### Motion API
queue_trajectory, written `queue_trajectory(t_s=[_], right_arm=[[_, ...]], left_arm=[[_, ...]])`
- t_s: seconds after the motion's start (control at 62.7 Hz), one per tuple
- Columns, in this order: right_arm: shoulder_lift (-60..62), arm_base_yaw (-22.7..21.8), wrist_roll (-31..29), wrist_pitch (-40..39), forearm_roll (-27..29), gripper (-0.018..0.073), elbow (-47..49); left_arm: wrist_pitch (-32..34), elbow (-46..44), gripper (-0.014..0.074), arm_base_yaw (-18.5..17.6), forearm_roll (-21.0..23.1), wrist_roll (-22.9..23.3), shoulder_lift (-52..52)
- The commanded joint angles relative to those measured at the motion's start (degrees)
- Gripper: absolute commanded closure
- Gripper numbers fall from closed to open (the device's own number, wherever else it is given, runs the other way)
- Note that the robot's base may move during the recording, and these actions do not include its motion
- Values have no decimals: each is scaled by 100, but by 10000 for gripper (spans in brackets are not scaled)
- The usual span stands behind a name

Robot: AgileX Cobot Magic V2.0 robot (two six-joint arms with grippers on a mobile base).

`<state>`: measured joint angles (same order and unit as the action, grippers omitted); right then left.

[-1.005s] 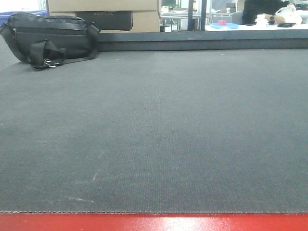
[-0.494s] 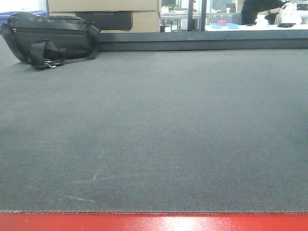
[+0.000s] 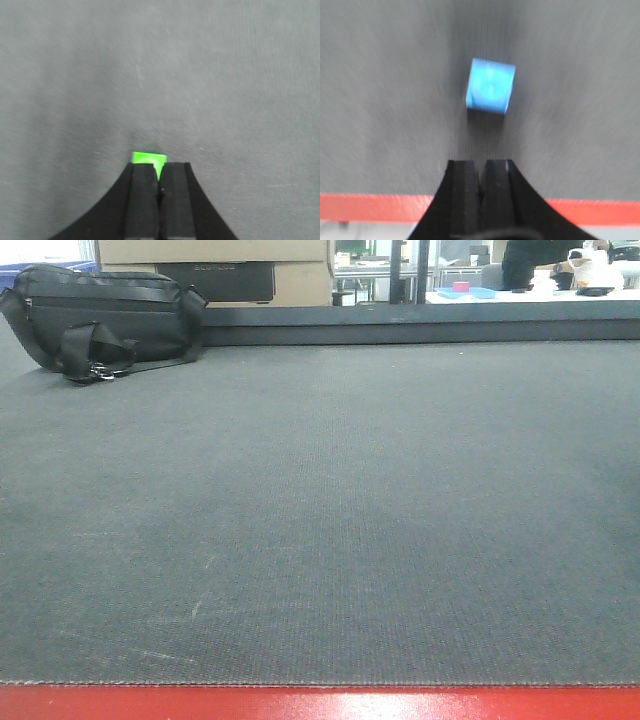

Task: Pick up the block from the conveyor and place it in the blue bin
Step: 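Close left gripper on green block and right gripper on blue block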

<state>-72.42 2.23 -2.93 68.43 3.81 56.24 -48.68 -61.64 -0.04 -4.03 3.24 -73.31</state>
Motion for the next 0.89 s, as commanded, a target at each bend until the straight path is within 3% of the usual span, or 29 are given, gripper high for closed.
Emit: queue_trajectory(t_s=[0.0,0.271,0.383,0.478,0.59,0.877], right_arm=[[-295,-31,54,10,-25,721,42],[-575,-31,459,-324,-25,689,140],[-575,-31,609,-416,-25,490,140],[-612,-31,608,-627,-25,255,140],[-795,-31,608,-835,-50,120,140],[-1622,-31,608,-1098,-73,184,140]], left_arm=[[16,-67,707,-27,109,0,-100],[5,-67,707,-27,109,0,-123],[5,-67,707,-27,119,0,-124],[5,-67,707,-27,119,0,-124],[5,-67,707,-27,119,0,-124],[-18,-67,707,-27,117,0,-124]])
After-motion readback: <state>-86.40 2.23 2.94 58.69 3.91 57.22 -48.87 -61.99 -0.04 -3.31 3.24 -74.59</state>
